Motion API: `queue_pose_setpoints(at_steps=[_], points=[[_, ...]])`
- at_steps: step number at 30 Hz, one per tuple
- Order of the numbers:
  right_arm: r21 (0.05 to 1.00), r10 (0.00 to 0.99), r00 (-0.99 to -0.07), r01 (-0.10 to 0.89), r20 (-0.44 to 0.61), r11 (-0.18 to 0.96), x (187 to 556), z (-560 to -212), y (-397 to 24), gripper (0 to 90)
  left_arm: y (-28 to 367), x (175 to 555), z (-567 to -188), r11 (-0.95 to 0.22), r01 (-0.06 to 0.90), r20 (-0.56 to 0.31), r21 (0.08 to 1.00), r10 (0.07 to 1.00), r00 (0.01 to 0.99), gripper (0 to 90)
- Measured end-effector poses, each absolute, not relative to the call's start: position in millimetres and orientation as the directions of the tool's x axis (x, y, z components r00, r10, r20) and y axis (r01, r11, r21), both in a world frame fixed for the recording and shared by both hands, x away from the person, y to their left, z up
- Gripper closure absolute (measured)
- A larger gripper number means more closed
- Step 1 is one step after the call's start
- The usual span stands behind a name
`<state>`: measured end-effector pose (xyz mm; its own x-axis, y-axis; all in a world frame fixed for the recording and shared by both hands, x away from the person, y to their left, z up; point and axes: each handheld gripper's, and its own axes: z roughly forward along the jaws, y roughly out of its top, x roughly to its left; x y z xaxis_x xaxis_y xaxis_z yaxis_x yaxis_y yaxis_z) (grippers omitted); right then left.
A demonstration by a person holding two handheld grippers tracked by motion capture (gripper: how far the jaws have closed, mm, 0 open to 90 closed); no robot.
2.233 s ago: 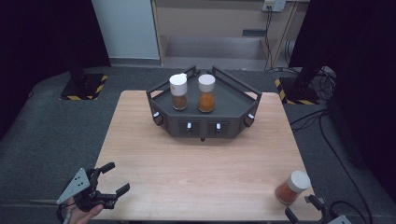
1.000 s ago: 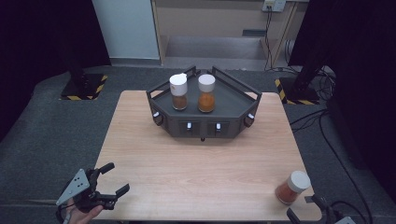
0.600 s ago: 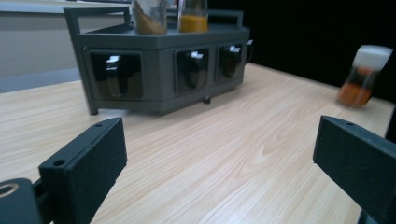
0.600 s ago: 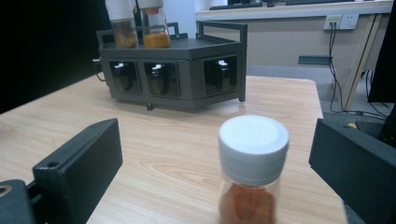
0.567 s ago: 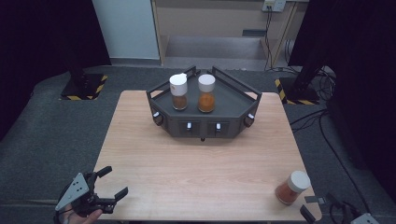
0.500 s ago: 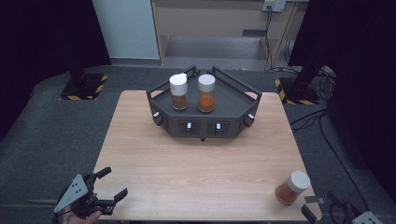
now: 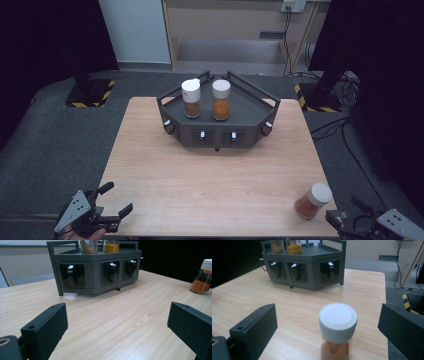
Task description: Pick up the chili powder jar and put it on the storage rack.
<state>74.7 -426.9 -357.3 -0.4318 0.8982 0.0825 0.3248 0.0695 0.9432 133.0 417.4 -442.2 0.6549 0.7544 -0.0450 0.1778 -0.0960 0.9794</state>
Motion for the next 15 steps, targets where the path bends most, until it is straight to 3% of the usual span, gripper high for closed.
queue_pose_setpoints(at_steps=[15], points=[[0.929, 0.893, -0.445, 0.353, 0.066, 0.107, 97.2, -362.5, -434.2, 4.2, 418.8, 138.2, -443.4, -0.092, 0.189, -0.057, 0.978, 0.751, 0.657, 1.7]])
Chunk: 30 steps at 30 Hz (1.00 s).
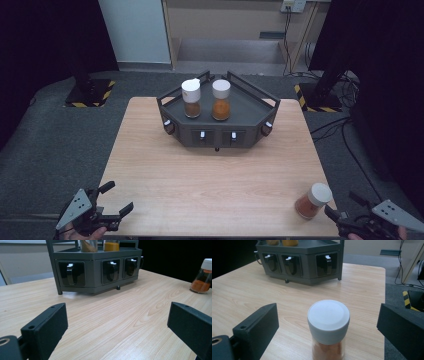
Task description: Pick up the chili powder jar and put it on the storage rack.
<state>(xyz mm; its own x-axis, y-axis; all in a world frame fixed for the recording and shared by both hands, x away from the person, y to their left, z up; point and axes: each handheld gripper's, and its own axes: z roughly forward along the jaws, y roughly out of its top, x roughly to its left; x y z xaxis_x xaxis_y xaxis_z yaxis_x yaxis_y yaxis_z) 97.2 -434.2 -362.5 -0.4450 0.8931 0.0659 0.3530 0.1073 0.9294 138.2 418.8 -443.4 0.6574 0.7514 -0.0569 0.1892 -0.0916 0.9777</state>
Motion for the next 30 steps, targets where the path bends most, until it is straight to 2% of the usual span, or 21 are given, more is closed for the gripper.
queue_pose_setpoints(at_steps=[7, 30], points=[[0.921, 0.886, -0.461, 0.363, 0.045, 0.143, 109.1, -371.3, -430.3, 5.8, 420.9, 141.0, -444.6, -0.081, 0.196, -0.069, 0.977, 0.753, 0.654, 1.7], [0.912, 0.886, -0.459, 0.389, 0.070, 0.130, 137.9, -402.1, -422.0, 12.2, 421.2, 143.9, -444.7, -0.085, 0.201, -0.071, 0.976, 0.748, 0.660, 1.7]])
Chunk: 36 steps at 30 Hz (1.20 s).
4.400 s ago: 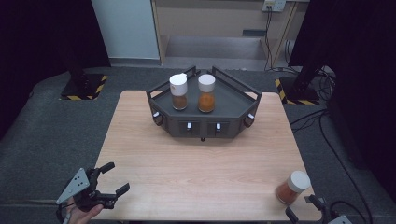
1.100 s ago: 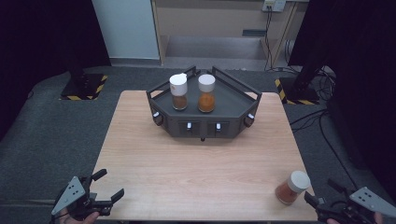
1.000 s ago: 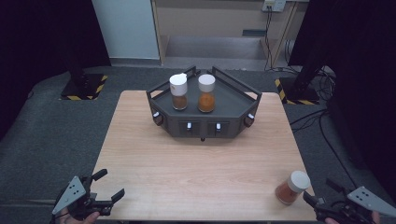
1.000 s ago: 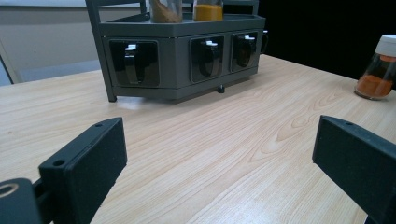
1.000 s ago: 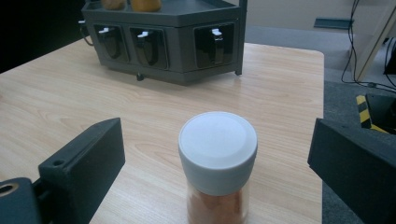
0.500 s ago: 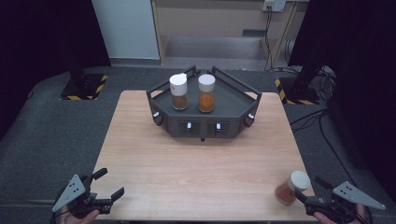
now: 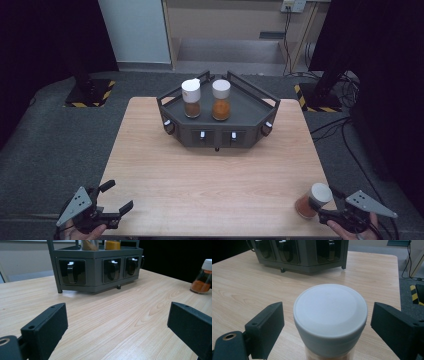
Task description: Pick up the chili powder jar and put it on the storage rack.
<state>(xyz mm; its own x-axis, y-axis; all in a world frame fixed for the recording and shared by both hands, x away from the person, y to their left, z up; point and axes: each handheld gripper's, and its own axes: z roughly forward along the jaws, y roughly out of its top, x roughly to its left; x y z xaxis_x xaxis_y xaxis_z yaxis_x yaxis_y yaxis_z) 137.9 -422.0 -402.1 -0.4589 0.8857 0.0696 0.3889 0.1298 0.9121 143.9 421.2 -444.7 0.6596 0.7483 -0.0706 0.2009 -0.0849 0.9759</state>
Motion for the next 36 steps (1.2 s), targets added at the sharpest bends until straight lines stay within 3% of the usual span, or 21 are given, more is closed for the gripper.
queue_pose_setpoints(at_steps=[6, 12, 17, 36], points=[[0.909, 0.888, -0.454, 0.396, 0.074, 0.127, 142.9, -408.0, -421.7, 14.8, 421.0, 144.1, -444.3, -0.089, 0.202, -0.068, 0.975, 0.748, 0.661, 1.7], [0.921, 0.886, -0.459, 0.371, 0.073, 0.117, 141.9, -412.7, -422.4, 33.0, 421.0, 144.1, -444.4, -0.088, 0.201, -0.069, 0.976, 0.748, 0.660, 1.7], [0.925, 0.890, -0.454, 0.351, 0.032, 0.146, 139.8, -413.4, -417.3, 33.5, 420.8, 143.8, -444.3, -0.089, 0.200, -0.067, 0.976, 0.747, 0.661, 1.7], [0.930, 0.876, -0.481, 0.338, 0.036, 0.147, 144.8, -398.1, -426.8, 33.6, 420.7, 144.4, -443.8, -0.096, 0.197, -0.062, 0.976, 0.742, 0.668, 1.7]])
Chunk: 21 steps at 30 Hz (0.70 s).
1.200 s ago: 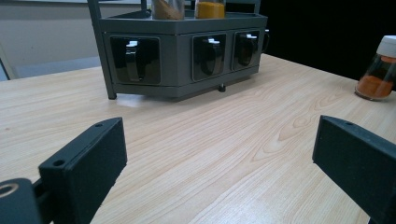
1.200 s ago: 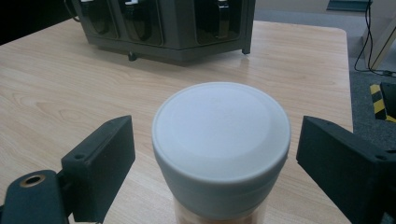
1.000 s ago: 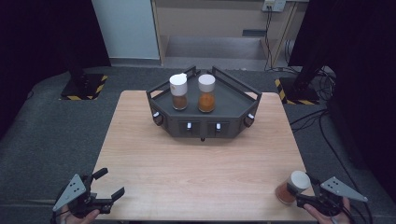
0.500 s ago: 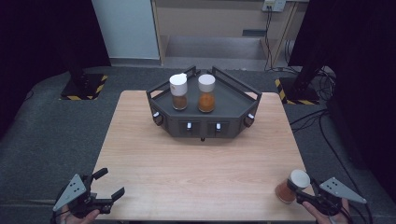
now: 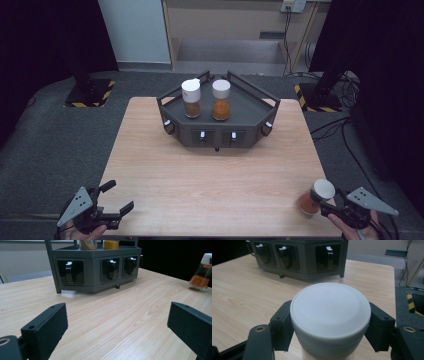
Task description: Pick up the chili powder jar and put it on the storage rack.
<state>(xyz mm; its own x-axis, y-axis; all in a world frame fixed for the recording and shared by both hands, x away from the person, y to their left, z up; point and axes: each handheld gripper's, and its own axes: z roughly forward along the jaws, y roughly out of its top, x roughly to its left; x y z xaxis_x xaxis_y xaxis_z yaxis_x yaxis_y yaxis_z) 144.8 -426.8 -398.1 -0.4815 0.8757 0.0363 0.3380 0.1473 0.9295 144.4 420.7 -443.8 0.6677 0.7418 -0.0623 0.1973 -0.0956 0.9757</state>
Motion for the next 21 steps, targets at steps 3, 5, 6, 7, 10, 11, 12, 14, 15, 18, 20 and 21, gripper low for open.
queue_pose_setpoints(at_steps=[3, 5, 6, 7, 10, 11, 12, 14, 15, 18, 20, 21], points=[[0.928, 0.855, -0.517, 0.332, 0.028, 0.170, 153.4, -390.3, -432.4, 33.6, 420.3, 144.1, -443.3, -0.099, 0.197, -0.059, 0.975, 0.742, 0.667, 1.7], [0.928, 0.849, -0.528, 0.331, 0.034, 0.169, 158.9, -386.7, -434.6, 33.6, 420.4, 143.6, -443.8, -0.094, 0.196, -0.061, 0.976, 0.745, 0.664, 1.7], [0.927, 0.842, -0.538, 0.330, 0.029, 0.178, 161.8, -384.3, -435.1, 33.5, 420.6, 143.7, -444.0, -0.093, 0.196, -0.062, 0.976, 0.745, 0.664, 1.7], [0.925, 0.831, -0.556, 0.328, 0.022, 0.194, 165.4, -380.9, -435.9, 33.6, 420.6, 143.7, -444.0, -0.093, 0.198, -0.063, 0.976, 0.746, 0.663, 1.7], [0.922, 0.806, -0.591, 0.323, 0.021, 0.213, 174.8, -371.7, -435.7, 33.6, 420.2, 144.6, -443.3, -0.098, 0.201, -0.062, 0.975, 0.744, 0.666, 1.7], [0.922, 0.798, -0.602, 0.320, 0.021, 0.217, 177.8, -368.5, -435.3, 33.6, 420.0, 144.5, -443.1, -0.101, 0.200, -0.060, 0.975, 0.743, 0.667, 1.7], [0.923, 0.794, -0.608, 0.317, 0.022, 0.217, 179.8, -366.5, -434.8, 33.6, 419.9, 144.4, -443.1, -0.102, 0.199, -0.059, 0.975, 0.742, 0.668, 1.7], [0.922, 0.772, -0.635, 0.314, 0.026, 0.227, 188.4, -358.8, -434.2, 33.6, 420.0, 144.6, -443.2, -0.101, 0.200, -0.060, 0.975, 0.742, 0.668, 1.7], [0.925, 0.768, -0.640, 0.307, 0.026, 0.225, 191.3, -356.6, -433.2, 33.6, 420.3, 144.6, -443.2, -0.101, 0.200, -0.061, 0.975, 0.741, 0.668, 1.7], [0.924, 0.743, -0.669, 0.300, 0.027, 0.237, 203.6, -346.2, -429.0, 33.6, 420.6, 144.7, -443.5, -0.098, 0.201, -0.063, 0.975, 0.742, 0.668, 1.7], [0.924, 0.732, -0.680, 0.305, 0.041, 0.231, 211.5, -340.8, -427.0, 33.6, 420.7, 144.8, -443.5, -0.099, 0.200, -0.062, 0.975, 0.741, 0.669, 1.7], [0.923, 0.728, -0.684, 0.308, 0.045, 0.232, 215.4, -336.9, -425.0, 33.6, 420.6, 144.9, -443.5, -0.099, 0.200, -0.062, 0.975, 0.741, 0.669, 1.7]])
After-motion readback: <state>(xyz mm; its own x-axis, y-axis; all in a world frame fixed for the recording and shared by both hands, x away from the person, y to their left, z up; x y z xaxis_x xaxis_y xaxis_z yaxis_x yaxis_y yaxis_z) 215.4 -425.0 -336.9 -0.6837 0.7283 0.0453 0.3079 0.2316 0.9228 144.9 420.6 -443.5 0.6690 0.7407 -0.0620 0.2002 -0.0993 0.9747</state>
